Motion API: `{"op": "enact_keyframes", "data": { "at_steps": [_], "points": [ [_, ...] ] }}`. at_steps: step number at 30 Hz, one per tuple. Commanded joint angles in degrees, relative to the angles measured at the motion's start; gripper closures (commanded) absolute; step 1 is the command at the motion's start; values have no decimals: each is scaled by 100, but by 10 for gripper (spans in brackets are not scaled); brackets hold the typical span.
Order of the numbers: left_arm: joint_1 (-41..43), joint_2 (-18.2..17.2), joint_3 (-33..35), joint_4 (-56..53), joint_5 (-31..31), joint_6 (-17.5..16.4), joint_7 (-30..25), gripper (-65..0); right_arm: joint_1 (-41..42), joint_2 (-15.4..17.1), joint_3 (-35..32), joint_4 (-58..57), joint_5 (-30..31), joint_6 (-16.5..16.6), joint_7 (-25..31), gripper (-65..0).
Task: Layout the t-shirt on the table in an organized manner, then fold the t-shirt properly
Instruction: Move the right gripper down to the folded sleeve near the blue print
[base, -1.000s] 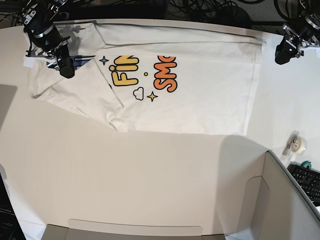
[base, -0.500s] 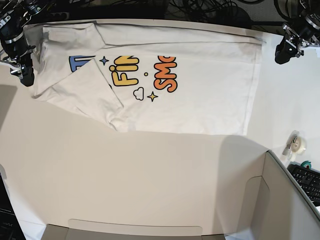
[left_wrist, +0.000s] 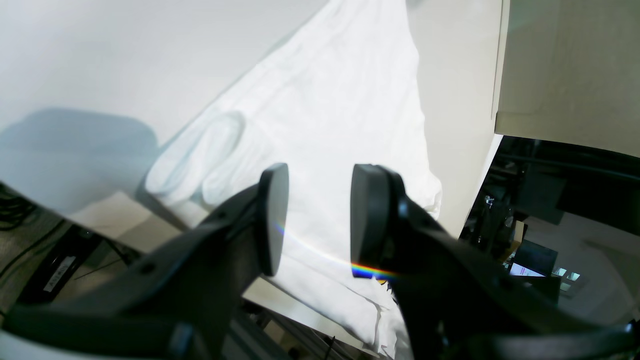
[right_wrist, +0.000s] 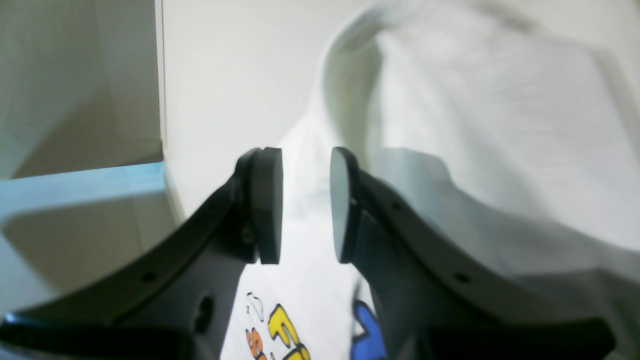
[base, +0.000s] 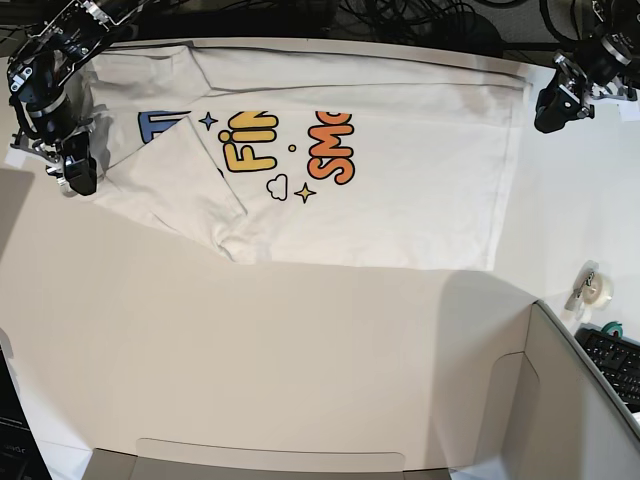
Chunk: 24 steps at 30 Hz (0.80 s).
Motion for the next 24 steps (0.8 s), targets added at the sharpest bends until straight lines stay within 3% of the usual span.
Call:
{"op": "enact_keyframes", "data": {
  "at_steps": [1, 8, 24],
  "points": [
    [23, -94, -21, 72, -312, 124, 112, -216, 46, 81, 0, 104, 28, 53, 59, -160],
    [23, -94, -30, 72, -312, 124, 112, -216, 46, 213, 35, 482, -297, 53, 59, -160],
    [-162, -94, -30, 72, -303, 124, 121, -216, 521, 160, -9, 640, -1361, 53, 59, -160]
  ]
}}
